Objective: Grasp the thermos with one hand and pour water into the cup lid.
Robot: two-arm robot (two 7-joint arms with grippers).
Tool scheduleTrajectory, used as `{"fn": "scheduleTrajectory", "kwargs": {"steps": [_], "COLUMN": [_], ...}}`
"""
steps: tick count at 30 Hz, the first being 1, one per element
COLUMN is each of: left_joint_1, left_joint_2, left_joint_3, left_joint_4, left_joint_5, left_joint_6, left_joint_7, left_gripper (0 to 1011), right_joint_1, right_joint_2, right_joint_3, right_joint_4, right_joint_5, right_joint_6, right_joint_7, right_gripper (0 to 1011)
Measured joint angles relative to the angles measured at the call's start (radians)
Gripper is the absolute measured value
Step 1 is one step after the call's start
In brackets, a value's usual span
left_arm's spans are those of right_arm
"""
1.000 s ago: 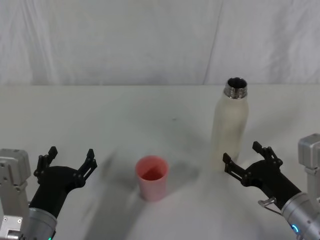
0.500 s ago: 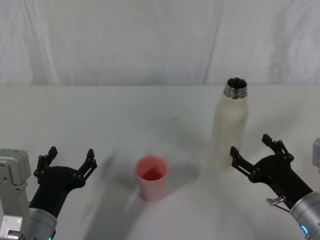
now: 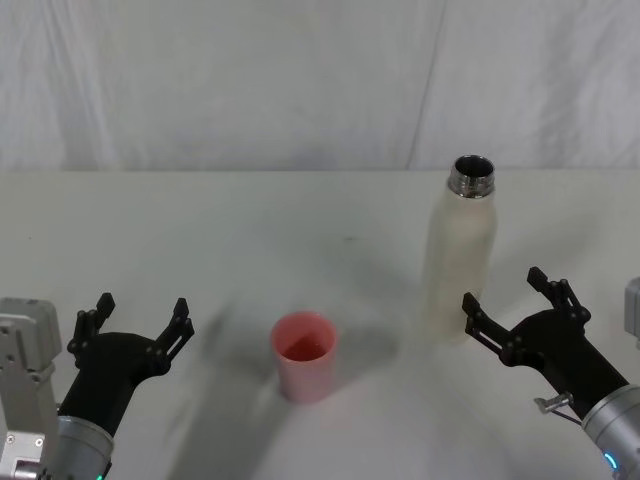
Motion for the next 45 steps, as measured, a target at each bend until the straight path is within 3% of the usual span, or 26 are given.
{"fn": "scheduleTrajectory", "kwargs": {"steps": [28, 45], "left_joint_1": [0.0, 0.0], "left_joint_2": [0.0, 0.0], "left_joint_3": [0.0, 0.0], "left_joint_4": [0.0, 0.0], "left_joint_5": [0.0, 0.0], "left_joint_6": [0.0, 0.0], "left_joint_7": [0.0, 0.0], "left_gripper": [1001, 1001], "right_joint_1": [0.007, 0.007], "right_joint_2": [-0.044, -0.044], "right_joint_3": [-0.022, -0.022], "right_joint_4": [0.016, 0.017], "right_joint_5": [-0.056, -0.057], "right_joint_6": [-0.028, -0.027], "right_joint_7": [-0.01, -0.012], "right_gripper": [1002, 1002]}}
